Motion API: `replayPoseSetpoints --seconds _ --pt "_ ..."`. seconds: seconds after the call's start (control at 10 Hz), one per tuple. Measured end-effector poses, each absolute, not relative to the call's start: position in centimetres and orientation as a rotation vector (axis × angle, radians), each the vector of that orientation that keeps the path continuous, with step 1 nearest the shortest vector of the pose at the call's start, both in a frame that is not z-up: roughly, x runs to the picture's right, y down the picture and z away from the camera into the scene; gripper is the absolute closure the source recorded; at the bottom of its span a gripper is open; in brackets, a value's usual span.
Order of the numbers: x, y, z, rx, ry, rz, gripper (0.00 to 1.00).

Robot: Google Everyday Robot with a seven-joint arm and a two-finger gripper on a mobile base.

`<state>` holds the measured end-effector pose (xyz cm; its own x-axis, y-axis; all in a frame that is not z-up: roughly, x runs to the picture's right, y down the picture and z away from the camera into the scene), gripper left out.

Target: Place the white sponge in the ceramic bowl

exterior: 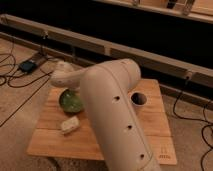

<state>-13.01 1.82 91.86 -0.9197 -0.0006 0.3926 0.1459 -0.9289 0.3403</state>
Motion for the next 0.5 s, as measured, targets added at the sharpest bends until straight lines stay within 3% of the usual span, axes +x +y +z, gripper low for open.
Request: replayPoseSetpoints --seconds 0.2,0.5 --pt "-14.3 1.3 91.7 -0.678 -0.739 -2.979 0.37" --pt "-15.6 1.3 89.3 -0.763 -0.802 -2.991 0.37"
